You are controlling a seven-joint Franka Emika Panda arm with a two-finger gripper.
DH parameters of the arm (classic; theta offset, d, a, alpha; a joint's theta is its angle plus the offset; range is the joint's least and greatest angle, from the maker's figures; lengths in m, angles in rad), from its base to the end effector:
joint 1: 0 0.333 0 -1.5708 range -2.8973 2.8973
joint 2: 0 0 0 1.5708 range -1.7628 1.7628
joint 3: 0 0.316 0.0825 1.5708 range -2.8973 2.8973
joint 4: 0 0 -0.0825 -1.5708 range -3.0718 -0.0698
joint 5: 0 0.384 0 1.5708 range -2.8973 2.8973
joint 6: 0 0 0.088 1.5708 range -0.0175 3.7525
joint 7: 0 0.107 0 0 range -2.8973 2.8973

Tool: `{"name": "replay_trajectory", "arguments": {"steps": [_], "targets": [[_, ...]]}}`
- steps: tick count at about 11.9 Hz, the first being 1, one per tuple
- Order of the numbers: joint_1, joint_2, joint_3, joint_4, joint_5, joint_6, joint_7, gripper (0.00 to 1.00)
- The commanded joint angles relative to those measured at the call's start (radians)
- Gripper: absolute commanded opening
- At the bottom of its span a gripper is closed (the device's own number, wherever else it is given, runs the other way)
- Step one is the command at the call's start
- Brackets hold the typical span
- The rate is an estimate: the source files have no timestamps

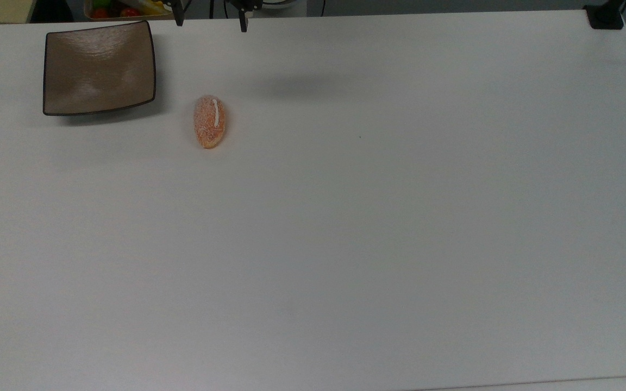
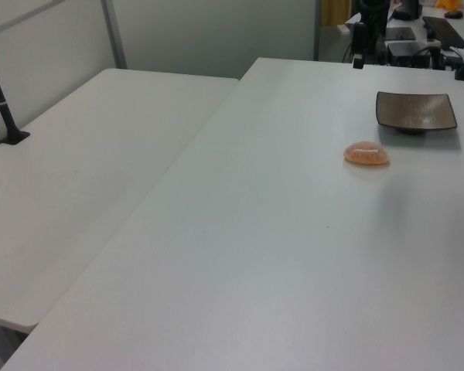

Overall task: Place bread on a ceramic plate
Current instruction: 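Move the open gripper down over the orange bread roll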

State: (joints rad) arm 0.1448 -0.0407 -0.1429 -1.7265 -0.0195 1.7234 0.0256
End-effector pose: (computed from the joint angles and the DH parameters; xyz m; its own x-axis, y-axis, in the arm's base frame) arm 0.5526 -0.0022 0.5861 0.9991 -0.0208 0.0375 -0.0213 -0.9997 0.0126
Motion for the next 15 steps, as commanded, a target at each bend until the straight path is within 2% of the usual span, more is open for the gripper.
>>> {"name": "replay_trajectory", "arguments": {"steps": [1, 5, 8, 10, 12, 15], "targets": [[0.002, -0.007, -0.001, -0.102, -0.002, 0.105, -0.004, 1.00], [-0.005, 0.021, -0.003, -0.188, -0.013, 0.154, -0.004, 1.00], [-0.027, 0.071, -0.004, -0.283, -0.013, 0.324, -0.004, 1.00], [-0.039, 0.111, -0.014, -0.303, -0.025, 0.381, -0.007, 1.00], [-0.051, 0.162, -0.027, -0.304, -0.082, 0.389, -0.010, 1.00], [-0.085, 0.223, -0.035, -0.327, -0.100, 0.502, -0.016, 1.00]]}}
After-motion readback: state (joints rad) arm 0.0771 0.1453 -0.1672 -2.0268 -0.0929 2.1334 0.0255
